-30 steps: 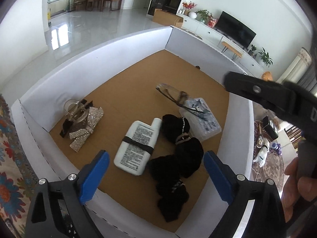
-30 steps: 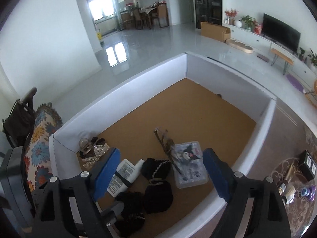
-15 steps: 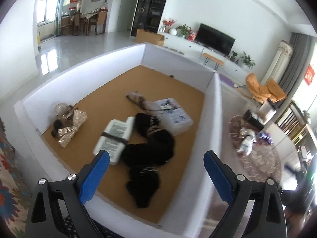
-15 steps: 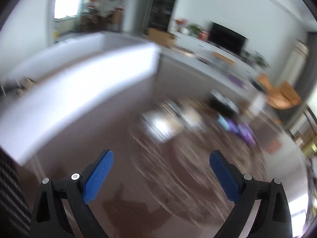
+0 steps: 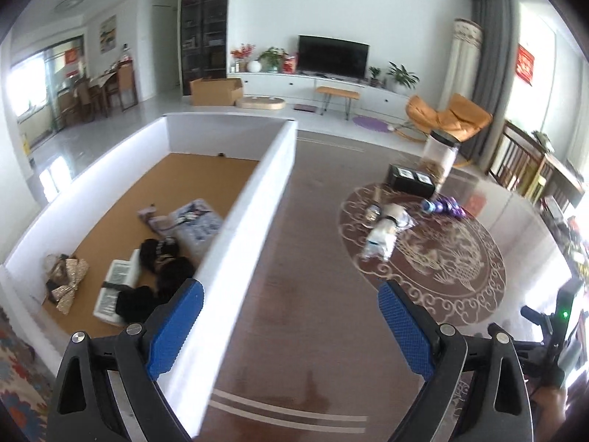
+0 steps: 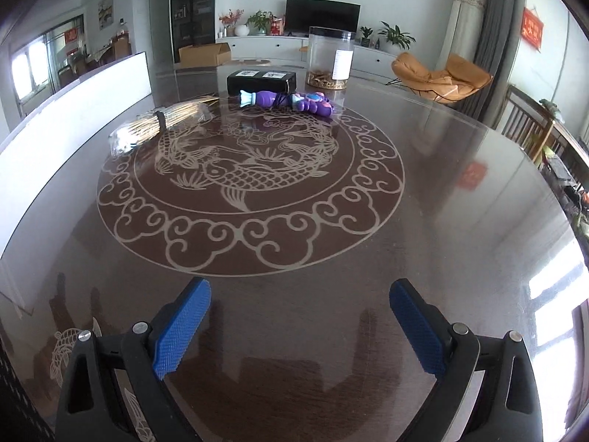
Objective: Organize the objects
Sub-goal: 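Bring both grippers back over the table, then grasp the bundled cotton swabs with the left gripper and set them down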
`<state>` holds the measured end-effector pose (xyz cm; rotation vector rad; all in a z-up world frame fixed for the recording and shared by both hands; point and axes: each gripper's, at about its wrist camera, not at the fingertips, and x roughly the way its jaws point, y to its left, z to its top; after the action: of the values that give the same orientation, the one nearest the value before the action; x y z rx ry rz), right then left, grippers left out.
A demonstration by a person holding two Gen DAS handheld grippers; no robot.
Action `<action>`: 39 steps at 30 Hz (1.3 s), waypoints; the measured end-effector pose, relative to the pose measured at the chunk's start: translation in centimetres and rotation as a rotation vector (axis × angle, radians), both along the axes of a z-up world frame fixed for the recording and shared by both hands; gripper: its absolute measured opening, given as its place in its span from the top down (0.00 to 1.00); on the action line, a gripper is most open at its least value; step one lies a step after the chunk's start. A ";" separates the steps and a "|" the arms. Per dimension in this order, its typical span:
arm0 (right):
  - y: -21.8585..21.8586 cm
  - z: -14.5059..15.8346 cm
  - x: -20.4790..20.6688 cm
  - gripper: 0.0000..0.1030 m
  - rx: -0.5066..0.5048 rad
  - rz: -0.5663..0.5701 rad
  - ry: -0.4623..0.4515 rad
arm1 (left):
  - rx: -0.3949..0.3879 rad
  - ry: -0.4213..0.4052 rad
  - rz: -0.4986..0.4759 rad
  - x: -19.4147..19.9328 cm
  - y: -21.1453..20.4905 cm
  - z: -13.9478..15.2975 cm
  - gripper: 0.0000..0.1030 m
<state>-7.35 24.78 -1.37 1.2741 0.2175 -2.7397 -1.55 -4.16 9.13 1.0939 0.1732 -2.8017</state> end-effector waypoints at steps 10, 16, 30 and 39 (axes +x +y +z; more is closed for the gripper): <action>-0.7 -0.8 -0.2 0.00 0.012 0.020 -0.047 | -0.006 -0.080 -0.081 -1.5 4.0 -3.1 0.06; -0.6 -0.9 -0.1 0.00 0.005 0.019 -0.050 | 0.025 -0.229 -0.169 -3.2 5.8 -7.5 0.06; -0.6 -0.9 -0.1 0.00 0.005 0.019 -0.050 | -0.054 -0.332 -0.303 -10.0 8.5 -11.0 0.06; -0.6 -0.9 -0.1 0.00 0.003 0.019 -0.051 | -0.078 -0.354 -0.272 -19.3 10.1 -9.8 0.08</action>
<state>-7.43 24.22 -2.27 1.3336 0.2284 -2.6884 -20.82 5.91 -0.64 1.6785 -0.1300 -2.7429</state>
